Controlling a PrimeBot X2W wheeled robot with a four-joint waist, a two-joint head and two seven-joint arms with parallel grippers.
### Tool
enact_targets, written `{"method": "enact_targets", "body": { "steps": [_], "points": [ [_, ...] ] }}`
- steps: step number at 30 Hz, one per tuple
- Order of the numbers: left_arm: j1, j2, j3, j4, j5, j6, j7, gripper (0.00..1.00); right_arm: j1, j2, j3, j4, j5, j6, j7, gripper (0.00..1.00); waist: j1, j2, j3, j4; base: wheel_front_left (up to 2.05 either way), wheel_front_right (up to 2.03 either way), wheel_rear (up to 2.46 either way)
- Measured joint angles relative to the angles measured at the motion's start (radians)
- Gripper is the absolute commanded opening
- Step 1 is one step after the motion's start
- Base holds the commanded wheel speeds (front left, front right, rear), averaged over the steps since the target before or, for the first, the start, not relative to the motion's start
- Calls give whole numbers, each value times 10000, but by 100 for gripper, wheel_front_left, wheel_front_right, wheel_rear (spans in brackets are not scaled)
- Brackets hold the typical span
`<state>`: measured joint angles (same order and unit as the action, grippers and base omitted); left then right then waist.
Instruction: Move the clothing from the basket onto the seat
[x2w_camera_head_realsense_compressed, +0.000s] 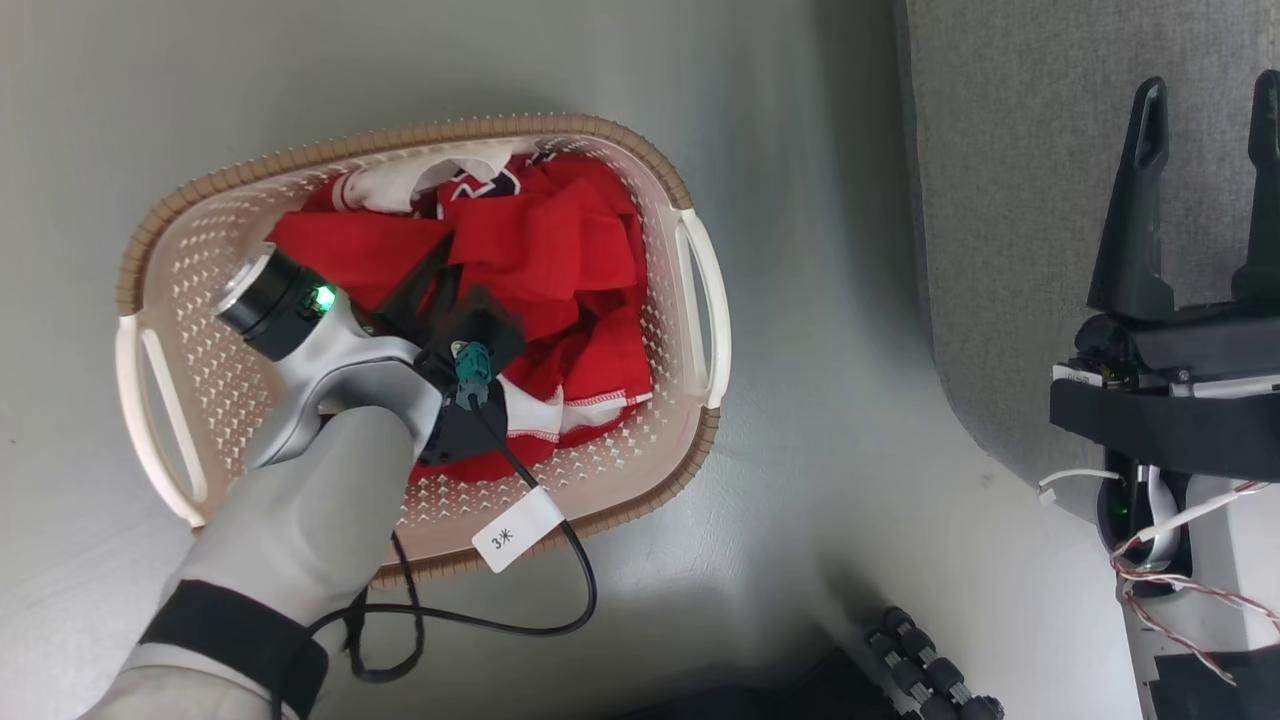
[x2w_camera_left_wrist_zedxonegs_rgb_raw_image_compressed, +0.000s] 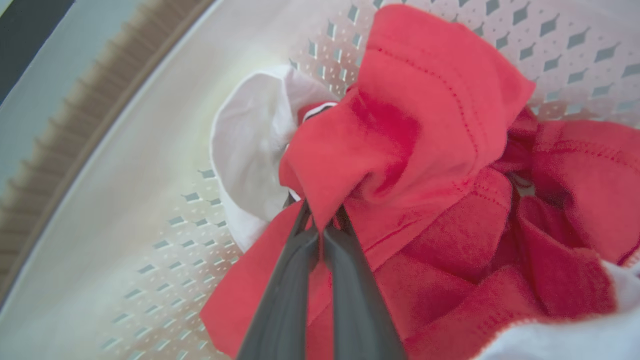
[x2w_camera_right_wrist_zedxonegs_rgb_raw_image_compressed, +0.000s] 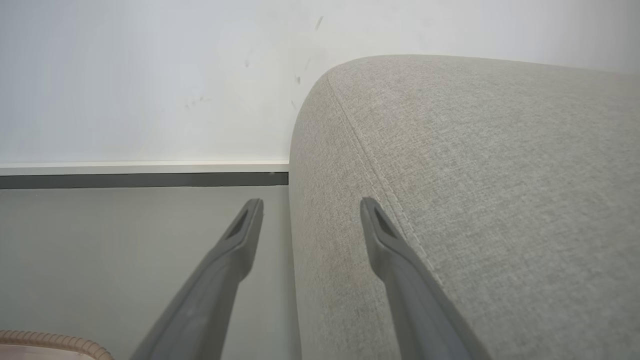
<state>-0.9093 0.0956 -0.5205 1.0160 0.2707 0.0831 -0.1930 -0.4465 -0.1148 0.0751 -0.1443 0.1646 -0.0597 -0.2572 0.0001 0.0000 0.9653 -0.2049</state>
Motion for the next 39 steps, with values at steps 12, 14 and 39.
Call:
{"method": "enact_targets", "body": {
  "steps": [12, 14, 39],
  "points": [
    [622, -366, 546, -35, -1047, 33, -506, 0, -138, 0, -102, 886, -159, 194, 2, 100, 0, 0, -800, 311, 0, 0, 0],
    [799, -393, 610, -104, -1310, -48, -531, 0, -133, -2, -109, 1058, -161, 253, 2, 100, -1, 0, -1005, 386, 0, 0, 0],
    [1192, -575, 1559, -2274, -3797, -1544, -566, 0, -134, 8, -94, 3292, -247, 686, 4, 100, -2, 0, -4129, 1531, 0, 0, 0]
  ]
}}
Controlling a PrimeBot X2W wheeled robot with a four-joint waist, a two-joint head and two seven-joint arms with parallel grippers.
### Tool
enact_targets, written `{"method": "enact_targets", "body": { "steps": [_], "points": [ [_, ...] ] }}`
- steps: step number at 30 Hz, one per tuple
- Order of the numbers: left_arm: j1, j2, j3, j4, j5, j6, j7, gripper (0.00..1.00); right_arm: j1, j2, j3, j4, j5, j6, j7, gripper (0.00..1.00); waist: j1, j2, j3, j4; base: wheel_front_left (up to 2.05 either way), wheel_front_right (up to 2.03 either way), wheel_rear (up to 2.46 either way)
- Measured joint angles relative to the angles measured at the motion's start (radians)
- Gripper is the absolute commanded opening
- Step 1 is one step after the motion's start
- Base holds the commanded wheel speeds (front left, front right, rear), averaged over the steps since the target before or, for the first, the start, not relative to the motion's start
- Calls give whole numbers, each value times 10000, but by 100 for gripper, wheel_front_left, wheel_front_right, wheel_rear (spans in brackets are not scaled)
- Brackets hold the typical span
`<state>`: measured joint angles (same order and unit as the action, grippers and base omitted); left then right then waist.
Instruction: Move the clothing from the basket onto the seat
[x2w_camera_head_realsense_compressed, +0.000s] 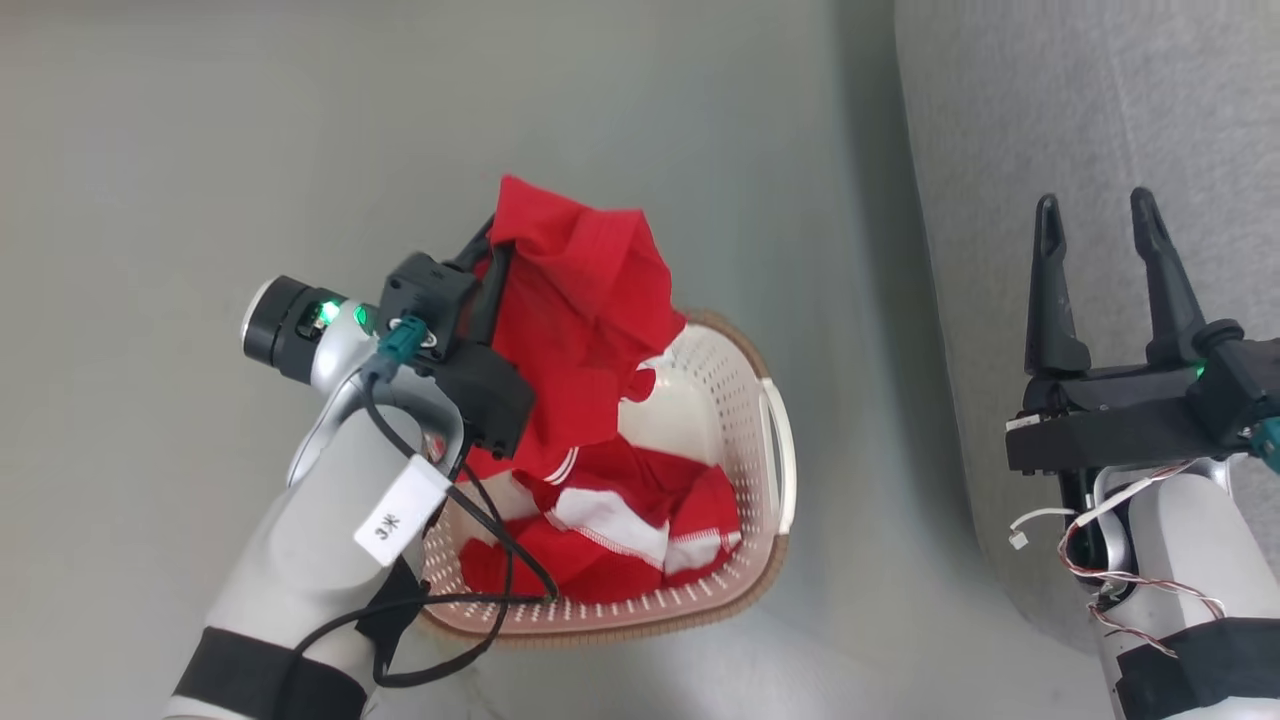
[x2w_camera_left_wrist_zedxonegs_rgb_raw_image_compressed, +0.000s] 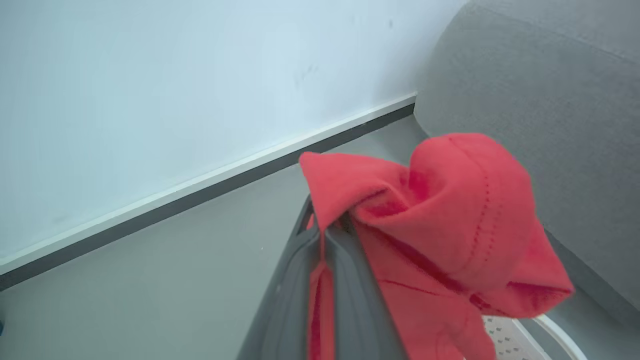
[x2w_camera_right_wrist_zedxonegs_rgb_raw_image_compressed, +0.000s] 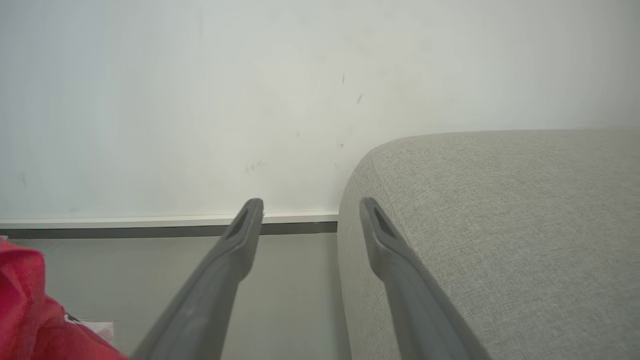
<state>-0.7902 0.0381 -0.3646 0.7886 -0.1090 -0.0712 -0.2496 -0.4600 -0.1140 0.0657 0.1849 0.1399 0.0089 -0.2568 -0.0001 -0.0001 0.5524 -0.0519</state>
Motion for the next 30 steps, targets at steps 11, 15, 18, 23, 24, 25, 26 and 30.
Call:
{"method": "enact_targets", "body": {
  "steps": [11, 15, 18, 23, 24, 25, 26, 30],
  "points": [
    [-103, -17, -13, -579, -771, -347, 0, 0, 122, 31, 58, 909, -4, 167, 0, 100, -1, 0, -1478, 236, 0, 0, 0],
    [-106, -21, -217, -662, -1068, -362, 0, 0, 212, 58, 178, 1208, -29, 270, 0, 100, -1, -1, -2012, 292, 0, 0, 0],
    [-105, -27, -385, -685, -1352, -437, 0, 0, 222, 67, 272, 1432, -98, 364, 0, 100, -1, -1, -2411, 331, 0, 0, 0],
    [-96, -33, -708, -752, -1680, -447, 13, 0, 390, 69, 466, 1825, -167, 533, 0, 100, -2, 0, -3072, 406, 0, 0, 0],
    [-92, -35, -752, -759, -1801, -447, 23, 0, 415, 71, 529, 1923, -173, 543, 0, 100, -2, 0, -3202, 423, 0, 0, 0],
    [-87, -35, -807, -773, -1896, -447, 75, 0, 424, 81, 602, 2006, -174, 556, 0, 100, -2, -1, -3332, 440, 0, 0, 0],
    [-75, -38, -853, -780, -1975, -449, 113, 0, 424, 94, 685, 2077, -176, 623, 0, 100, -2, -1, -3466, 456, 0, 0, 0],
    [-35, -38, -1070, -802, -2190, -520, 290, 0, 425, 207, 1089, 2418, -226, 771, 0, 100, -1, -1, -3992, 521, 0, 0, 0]
  ]
}}
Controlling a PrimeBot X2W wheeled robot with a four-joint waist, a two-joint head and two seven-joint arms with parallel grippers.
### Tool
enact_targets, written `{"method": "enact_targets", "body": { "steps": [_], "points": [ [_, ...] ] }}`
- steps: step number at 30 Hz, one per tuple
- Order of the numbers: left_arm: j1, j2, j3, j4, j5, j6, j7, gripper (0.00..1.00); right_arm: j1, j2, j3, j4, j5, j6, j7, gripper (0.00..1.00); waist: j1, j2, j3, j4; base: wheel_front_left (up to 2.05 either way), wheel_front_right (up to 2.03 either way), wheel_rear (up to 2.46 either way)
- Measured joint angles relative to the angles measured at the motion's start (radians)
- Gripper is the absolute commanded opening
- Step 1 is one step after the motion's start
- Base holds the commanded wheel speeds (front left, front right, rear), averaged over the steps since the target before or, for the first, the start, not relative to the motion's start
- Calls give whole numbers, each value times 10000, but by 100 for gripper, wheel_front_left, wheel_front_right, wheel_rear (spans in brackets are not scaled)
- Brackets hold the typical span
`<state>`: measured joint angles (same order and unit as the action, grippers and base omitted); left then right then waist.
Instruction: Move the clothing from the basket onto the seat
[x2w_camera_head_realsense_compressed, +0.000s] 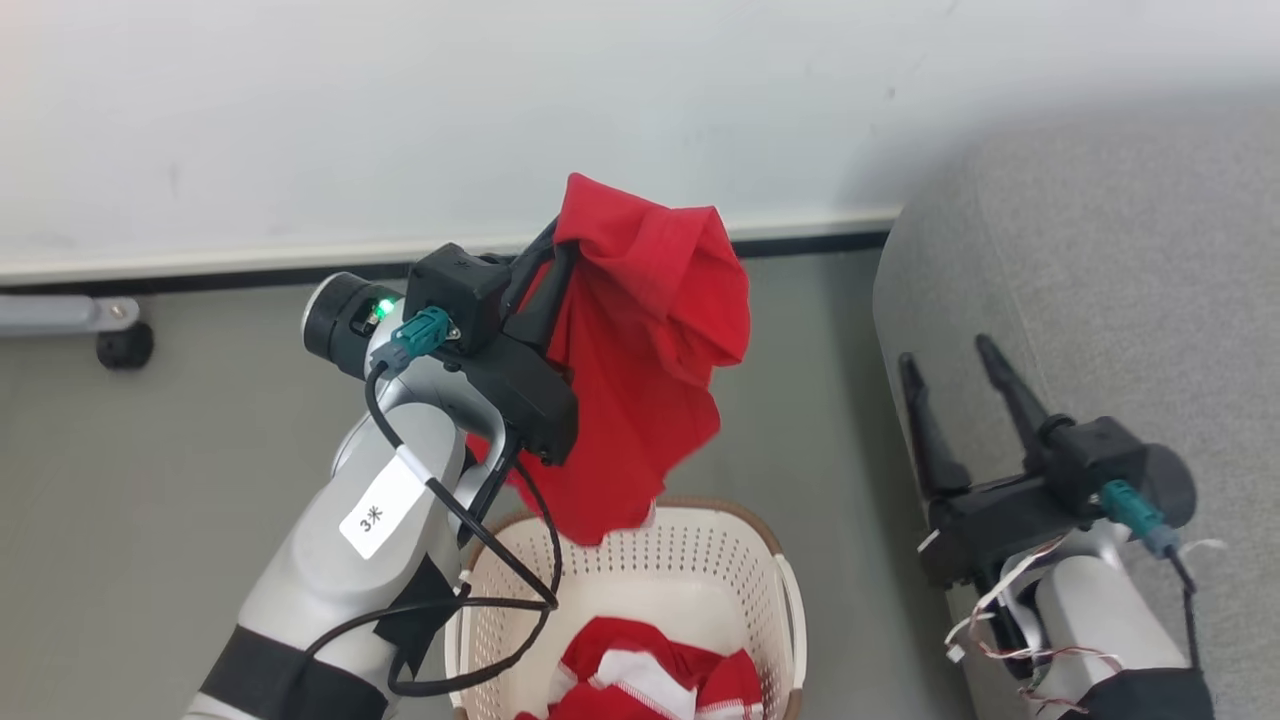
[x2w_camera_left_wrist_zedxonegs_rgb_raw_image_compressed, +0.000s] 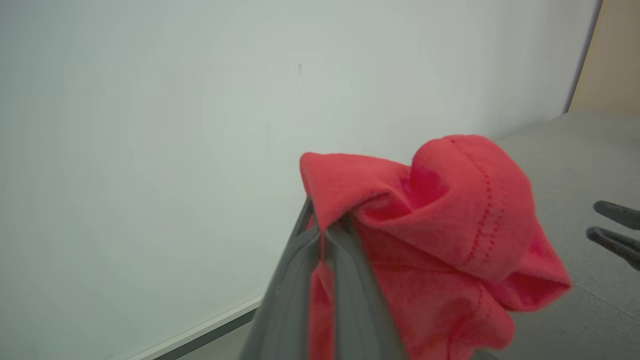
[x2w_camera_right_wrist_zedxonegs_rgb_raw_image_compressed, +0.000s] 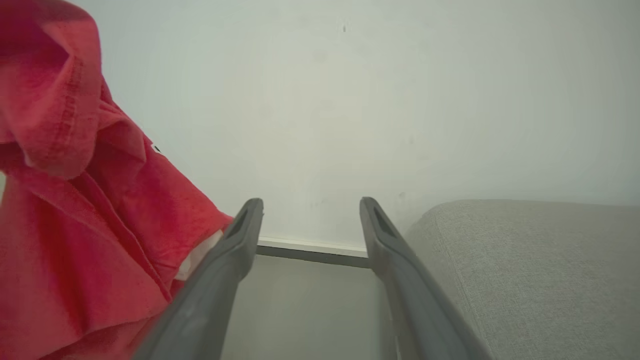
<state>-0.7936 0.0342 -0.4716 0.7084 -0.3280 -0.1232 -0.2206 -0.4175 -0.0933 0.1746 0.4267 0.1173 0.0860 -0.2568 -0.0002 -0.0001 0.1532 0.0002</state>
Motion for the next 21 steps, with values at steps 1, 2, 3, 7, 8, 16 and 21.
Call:
{"method": "enact_targets", "body": {
  "steps": [1, 2, 3, 7, 8, 16, 21],
  "points": [
    [8, 0, -52, -2, -73, 0, 10, 0, 2, 19, 119, 92, -6, 42, 2, 100, 0, 1, -130, 15, 0, 0, 0],
    [20, 0, -119, -13, -221, 0, 86, 0, 5, 42, 261, 174, -10, 86, 0, 100, 0, 1, -265, 31, 0, 0, 0],
    [40, -4, -169, -13, -337, 0, 98, 0, 12, 71, 408, 251, -23, 127, 2, 100, 0, 1, -395, 45, 0, 0, 0],
    [229, -6, -351, -17, -571, 0, 276, 0, 42, 205, 1118, 621, -27, 290, 2, 100, 0, 0, -926, 95, 0, 0, 0],
    [304, -4, -416, -15, -623, 0, 328, 0, 61, 230, 1287, 704, -25, 301, 2, 100, 1, 0, -1056, 106, 0, 0, 0],
    [861, 6, -913, -545, -1220, 0, 746, 0, 243, 295, 2564, 1300, 29, 376, 2, 100, 0, 0, -2032, 175, 0, 0, 0],
    [901, 17, -1162, -943, -1572, 25, 1014, 0, -66, 286, 3659, 1741, 188, 376, 2, 100, 1, 0, -2399, 238, 0, 0, 0]
  ]
}}
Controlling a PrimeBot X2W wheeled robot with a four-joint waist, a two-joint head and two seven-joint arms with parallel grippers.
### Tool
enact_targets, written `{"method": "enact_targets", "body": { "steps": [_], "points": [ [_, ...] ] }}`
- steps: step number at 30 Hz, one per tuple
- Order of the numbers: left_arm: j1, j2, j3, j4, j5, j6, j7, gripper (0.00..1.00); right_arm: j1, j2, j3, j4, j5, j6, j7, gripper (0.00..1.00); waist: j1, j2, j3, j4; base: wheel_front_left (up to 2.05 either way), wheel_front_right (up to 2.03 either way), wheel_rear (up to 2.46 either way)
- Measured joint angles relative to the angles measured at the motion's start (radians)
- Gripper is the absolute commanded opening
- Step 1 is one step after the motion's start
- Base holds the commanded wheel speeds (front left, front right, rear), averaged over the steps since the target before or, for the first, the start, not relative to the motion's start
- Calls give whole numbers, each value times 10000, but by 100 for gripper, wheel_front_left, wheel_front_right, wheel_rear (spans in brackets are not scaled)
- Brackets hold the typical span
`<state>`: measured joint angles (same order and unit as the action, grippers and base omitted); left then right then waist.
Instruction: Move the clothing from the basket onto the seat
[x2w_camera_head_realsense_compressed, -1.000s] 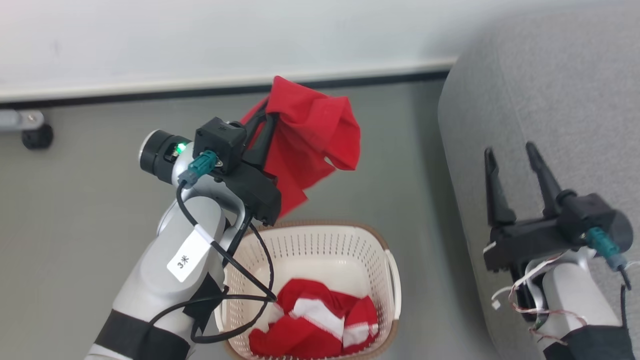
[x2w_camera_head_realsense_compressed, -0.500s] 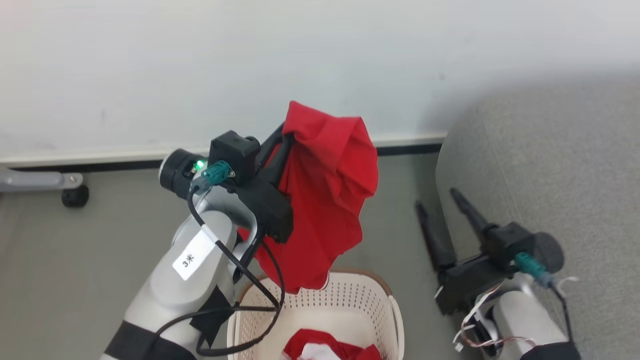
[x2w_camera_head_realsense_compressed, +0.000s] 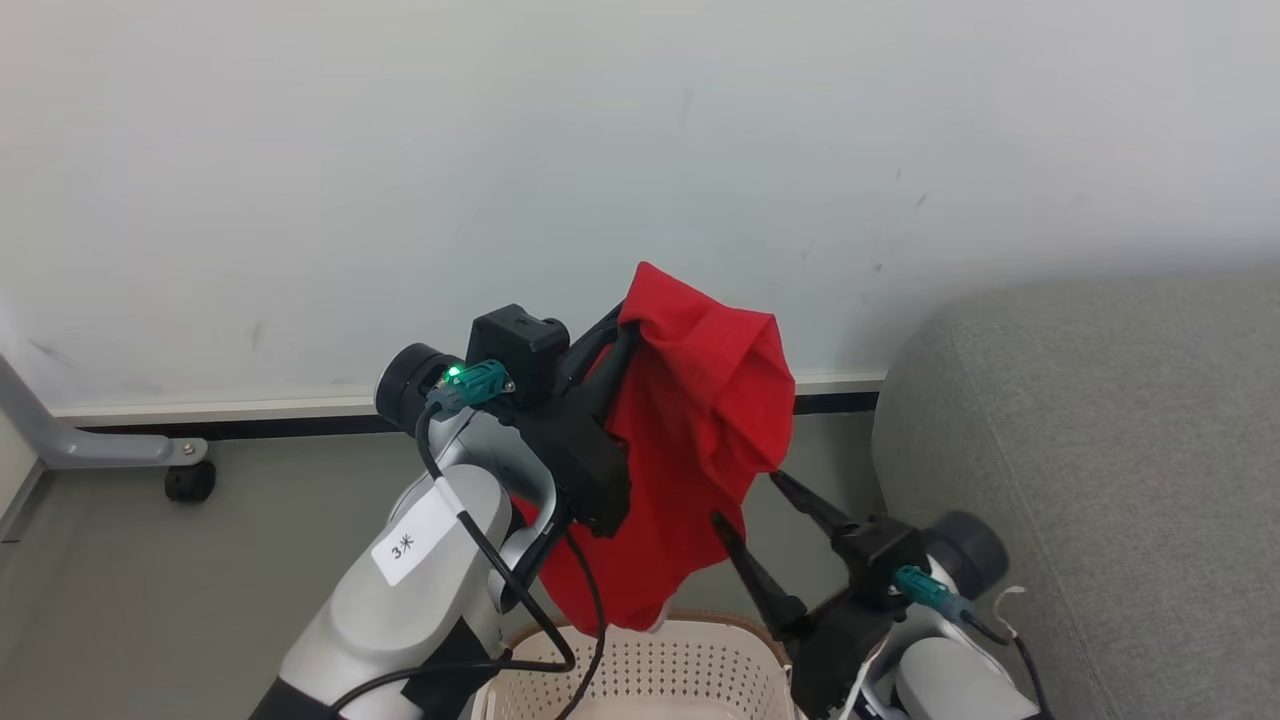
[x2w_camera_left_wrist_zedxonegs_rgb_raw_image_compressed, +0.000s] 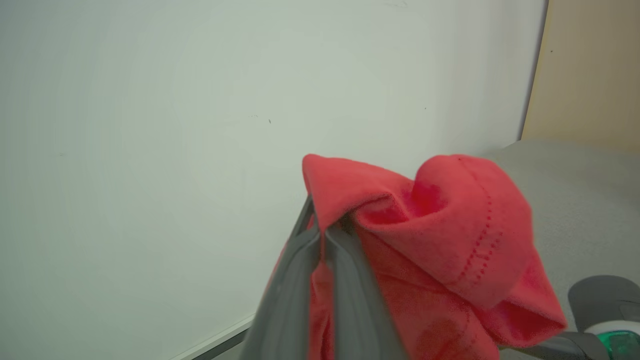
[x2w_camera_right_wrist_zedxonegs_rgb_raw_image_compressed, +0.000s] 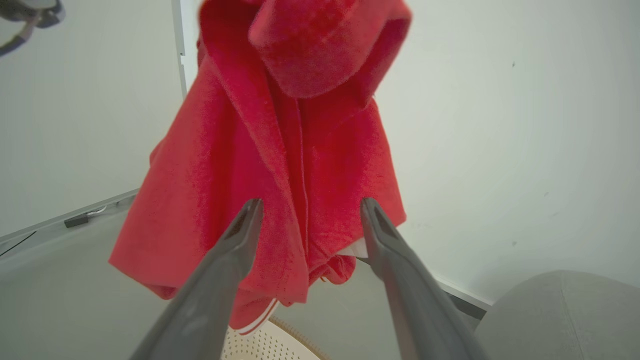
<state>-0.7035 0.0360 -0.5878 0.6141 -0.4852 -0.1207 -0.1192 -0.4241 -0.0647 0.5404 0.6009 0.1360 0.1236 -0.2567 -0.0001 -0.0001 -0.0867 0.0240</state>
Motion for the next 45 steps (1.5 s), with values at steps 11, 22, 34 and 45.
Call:
{"method": "enact_targets", "body": {
  "steps": [11, 22, 34, 45],
  "points": [
    [71, 8, -725, -871, -456, 242, 568, 0, -792, 10, 1733, 650, 696, 2, 0, 100, 2, 2, -125, 243, 0, 0, 0],
    [165, 27, -915, -1294, -851, 533, 1072, 0, -1782, 25, 2872, 1283, 1599, 10, 0, 0, 2, 2, -59, 390, 0, 0, 0],
    [666, 399, -341, -800, -1028, 941, 1189, 100, -1809, -2, 3271, 819, 2410, 10, 0, 0, 2, 1, -23, 17, 0, 0, 0],
    [1743, 606, -263, -924, -1248, 857, 594, 100, -1720, -988, 2575, 169, 2813, 10, 2, 0, 1, 2, -72, -733, 0, 0, 0]
  ]
}}
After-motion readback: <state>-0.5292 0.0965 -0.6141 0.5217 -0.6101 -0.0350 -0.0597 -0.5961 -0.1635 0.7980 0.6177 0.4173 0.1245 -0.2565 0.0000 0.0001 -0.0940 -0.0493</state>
